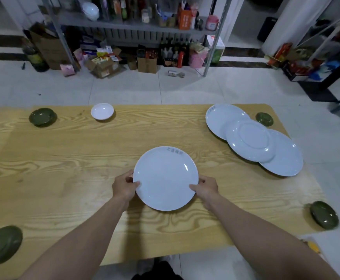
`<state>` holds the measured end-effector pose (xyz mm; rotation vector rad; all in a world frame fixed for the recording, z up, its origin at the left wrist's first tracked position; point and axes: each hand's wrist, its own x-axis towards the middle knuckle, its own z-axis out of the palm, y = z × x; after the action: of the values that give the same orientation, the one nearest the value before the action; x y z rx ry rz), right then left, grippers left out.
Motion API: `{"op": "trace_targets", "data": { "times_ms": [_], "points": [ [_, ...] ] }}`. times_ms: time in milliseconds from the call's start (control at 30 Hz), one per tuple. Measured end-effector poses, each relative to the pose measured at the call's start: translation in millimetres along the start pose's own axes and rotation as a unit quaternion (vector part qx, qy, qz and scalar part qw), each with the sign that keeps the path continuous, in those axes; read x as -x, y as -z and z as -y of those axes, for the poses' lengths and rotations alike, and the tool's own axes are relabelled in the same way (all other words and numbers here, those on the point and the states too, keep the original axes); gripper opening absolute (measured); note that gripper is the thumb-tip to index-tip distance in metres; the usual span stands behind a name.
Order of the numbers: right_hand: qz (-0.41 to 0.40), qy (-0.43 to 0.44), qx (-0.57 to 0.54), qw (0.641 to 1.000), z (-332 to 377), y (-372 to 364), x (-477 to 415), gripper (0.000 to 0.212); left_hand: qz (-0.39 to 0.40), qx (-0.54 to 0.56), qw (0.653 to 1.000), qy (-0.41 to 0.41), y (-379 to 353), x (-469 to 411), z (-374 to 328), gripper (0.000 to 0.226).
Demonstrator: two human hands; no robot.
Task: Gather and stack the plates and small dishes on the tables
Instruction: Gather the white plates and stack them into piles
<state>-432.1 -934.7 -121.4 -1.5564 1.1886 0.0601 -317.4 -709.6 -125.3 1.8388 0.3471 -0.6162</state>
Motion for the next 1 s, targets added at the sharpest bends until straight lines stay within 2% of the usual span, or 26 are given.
{"op": "trace_targets", "data": {
  "times_ms": [333,400,467,500,533,600,633,700,767,867,1000],
  "points": [
    [0.018,-0.006,0.023,1.0,-4,-1,-8,0.044,-0.005,-0.003,1.0,0.009,-6,-9,10,0.055],
    [0.023,-0.006,0.033,0.999,-4,1,-7,0.038,0.007,-0.03,0.999,-0.01,-5,-10,9,0.049],
    [0.018,0.01,0.069,0.997,2,6,-3,0.021,0.009,-0.1,0.993,-0.061,-4,-9,3,0.037],
    [0.012,0.03,0.115,0.993,8,11,2,0.016,0.002,-0.165,0.981,-0.102,-4,-8,-1,0.031],
    [0.01,0.057,0.185,0.981,13,18,5,0.03,-0.005,-0.246,0.959,-0.144,-5,-9,-6,0.03],
    [0.02,0.108,0.331,0.937,25,36,11,0.075,0.0,-0.388,0.899,-0.204,-13,-9,-23,0.045],
    [0.015,0.138,0.39,0.91,33,47,14,0.086,0.013,-0.43,0.875,-0.221,-20,-5,-36,0.055],
    [-0.01,0.184,0.47,0.863,49,73,15,0.091,0.04,-0.481,0.837,-0.258,-41,7,-69,0.066],
    [-0.043,0.198,0.507,0.838,61,103,13,0.092,0.053,-0.51,0.803,-0.304,-68,21,-99,0.07],
    [-0.073,0.187,0.496,0.844,70,146,3,0.092,0.067,-0.526,0.775,-0.344,-111,39,-131,0.073],
    [-0.102,0.186,0.472,0.855,69,201,-27,0.092,0.084,-0.519,0.769,-0.365,-176,55,-155,0.074]
  ]
}}
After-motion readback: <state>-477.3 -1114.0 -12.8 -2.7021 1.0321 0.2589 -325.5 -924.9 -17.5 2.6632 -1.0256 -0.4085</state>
